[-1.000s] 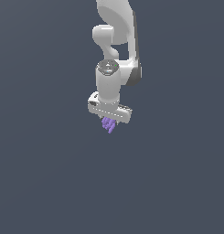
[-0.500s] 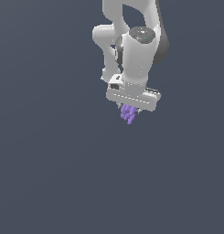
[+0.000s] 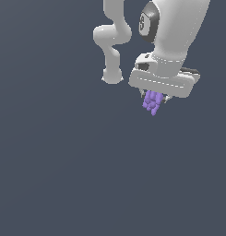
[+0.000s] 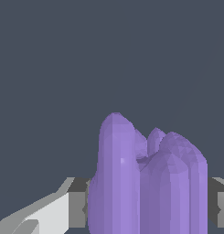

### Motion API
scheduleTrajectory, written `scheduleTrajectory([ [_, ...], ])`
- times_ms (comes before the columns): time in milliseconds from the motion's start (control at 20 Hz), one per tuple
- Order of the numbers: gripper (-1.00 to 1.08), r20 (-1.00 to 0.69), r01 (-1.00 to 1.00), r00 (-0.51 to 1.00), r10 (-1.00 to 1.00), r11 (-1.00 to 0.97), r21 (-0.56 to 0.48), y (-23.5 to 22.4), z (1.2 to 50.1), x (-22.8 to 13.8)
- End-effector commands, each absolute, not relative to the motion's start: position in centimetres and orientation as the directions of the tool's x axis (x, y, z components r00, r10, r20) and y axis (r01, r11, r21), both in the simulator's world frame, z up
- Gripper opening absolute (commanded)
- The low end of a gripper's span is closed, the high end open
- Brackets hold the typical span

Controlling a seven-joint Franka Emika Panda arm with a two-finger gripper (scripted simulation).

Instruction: Pick up the object and move it to a goal position.

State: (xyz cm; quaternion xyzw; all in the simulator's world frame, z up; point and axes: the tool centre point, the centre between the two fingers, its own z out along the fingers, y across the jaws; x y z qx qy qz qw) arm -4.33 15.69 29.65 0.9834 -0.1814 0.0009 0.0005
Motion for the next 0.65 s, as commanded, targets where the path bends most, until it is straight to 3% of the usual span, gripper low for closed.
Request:
scheduleTrajectory([
  [0,-1.0,0.001,-0.358,0.934,-0.358,-0.934,0.001,17.0,31.0,-4.2],
  [600,-1.0,0.0,-0.358,0.934,-0.358,-0.934,0.0,19.4,33.4,-3.6],
])
